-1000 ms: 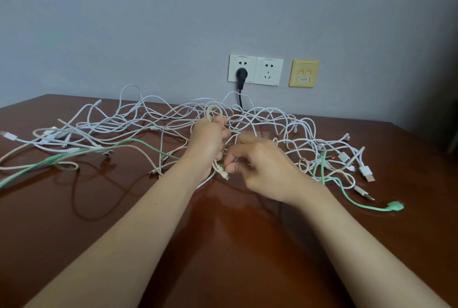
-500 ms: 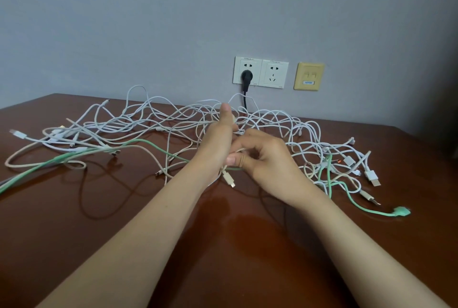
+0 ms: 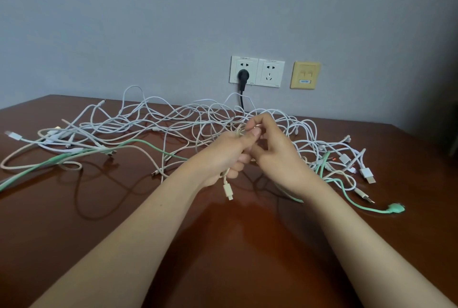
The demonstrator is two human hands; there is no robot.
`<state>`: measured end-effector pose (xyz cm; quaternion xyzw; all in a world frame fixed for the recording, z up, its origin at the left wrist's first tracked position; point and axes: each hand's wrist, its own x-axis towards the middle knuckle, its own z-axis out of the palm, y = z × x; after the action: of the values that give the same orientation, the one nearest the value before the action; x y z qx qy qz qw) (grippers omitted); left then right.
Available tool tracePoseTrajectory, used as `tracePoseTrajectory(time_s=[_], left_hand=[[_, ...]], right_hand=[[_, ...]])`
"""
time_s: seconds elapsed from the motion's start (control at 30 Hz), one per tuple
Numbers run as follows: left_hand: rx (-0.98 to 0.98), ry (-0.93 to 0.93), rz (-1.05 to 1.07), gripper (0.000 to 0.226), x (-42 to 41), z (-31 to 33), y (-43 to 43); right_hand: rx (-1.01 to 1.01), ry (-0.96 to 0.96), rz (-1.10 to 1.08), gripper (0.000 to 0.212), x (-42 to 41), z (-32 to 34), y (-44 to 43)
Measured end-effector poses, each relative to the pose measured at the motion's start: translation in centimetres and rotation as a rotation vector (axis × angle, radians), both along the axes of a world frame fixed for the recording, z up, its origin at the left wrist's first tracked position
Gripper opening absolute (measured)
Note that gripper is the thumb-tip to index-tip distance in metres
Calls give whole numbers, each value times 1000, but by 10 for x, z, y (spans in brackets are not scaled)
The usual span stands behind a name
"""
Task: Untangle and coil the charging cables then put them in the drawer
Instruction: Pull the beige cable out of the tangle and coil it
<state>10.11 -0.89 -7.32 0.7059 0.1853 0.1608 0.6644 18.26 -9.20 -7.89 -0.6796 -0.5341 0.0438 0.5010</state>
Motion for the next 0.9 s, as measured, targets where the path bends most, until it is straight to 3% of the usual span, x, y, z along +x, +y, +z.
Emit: tracePoseTrajectory(time_s=[0.13,0.23,0.33,0.5,0.63,0.77,0.83,0.9], left_hand=[[-4,-60,20,29,-2,2,2],[-17,-88,88,29,-1,3,4],[-6,-88,126,29,0,3,5],[36,-76,61,29,-4,4,6],[76,-9,-95,30,-5,0,3],[112,30,-141,30,-4,-3,1],[90,-12,-113,30,-2,-2,2],[-4,-93,-27,30,-1,2,5]], right_hand=[[10,146,36,35,3,4,-4],[-222,-109,-153,7,6,9,-7],[-367,-220,-221,36,7,9,-8],[-134,-27,-176,30,10,16,-10],[-28,-124,-335,25,15,9,-6],[58,-34,-379,19,16,10,-7],[89,100,-342,19,14,14,-8],[141,375,-192,20,15,18,-9]])
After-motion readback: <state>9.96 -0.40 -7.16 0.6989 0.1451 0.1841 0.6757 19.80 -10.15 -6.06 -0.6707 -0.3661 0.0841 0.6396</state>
